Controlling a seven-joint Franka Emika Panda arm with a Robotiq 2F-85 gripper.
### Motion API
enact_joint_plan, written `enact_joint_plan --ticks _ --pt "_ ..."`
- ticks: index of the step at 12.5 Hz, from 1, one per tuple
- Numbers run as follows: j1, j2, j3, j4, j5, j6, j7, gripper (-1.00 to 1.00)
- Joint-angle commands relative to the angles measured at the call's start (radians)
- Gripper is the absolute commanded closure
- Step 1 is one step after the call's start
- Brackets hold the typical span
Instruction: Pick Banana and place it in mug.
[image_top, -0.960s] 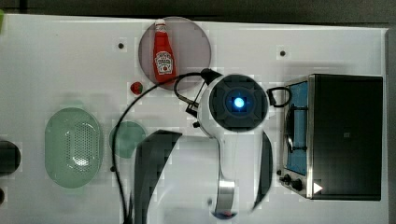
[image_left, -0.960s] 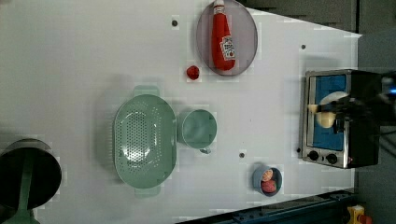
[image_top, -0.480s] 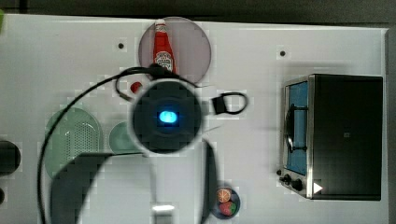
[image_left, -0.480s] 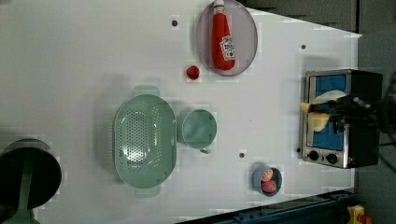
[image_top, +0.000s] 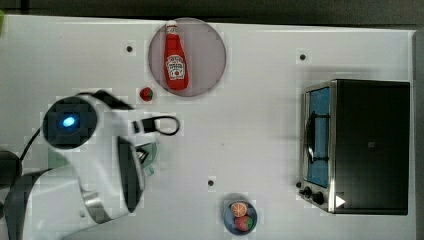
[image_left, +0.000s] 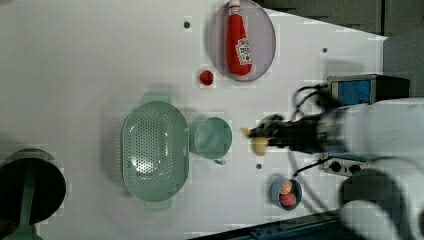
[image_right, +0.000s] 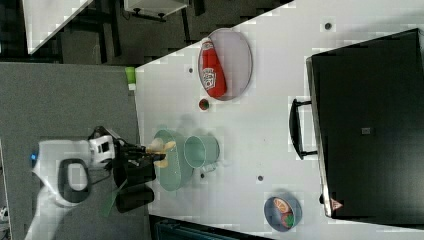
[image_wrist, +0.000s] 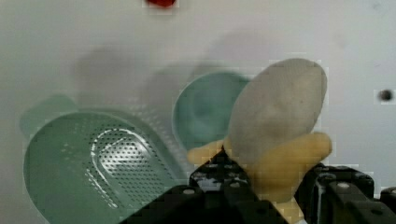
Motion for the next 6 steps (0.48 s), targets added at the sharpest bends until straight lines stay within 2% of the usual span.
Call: enact_joint_plan --ticks 1,5,6 --pt "-0.012 0.016 0.027 -0.1 0.01 0.164 0.161 0.28" --pt "-0.011 0.124 0.041 -0.156 0.005 0.336 0.228 0.28" --pt "-0.011 0.146 0.04 -0.156 -0.001 0.351 0.229 0.2"
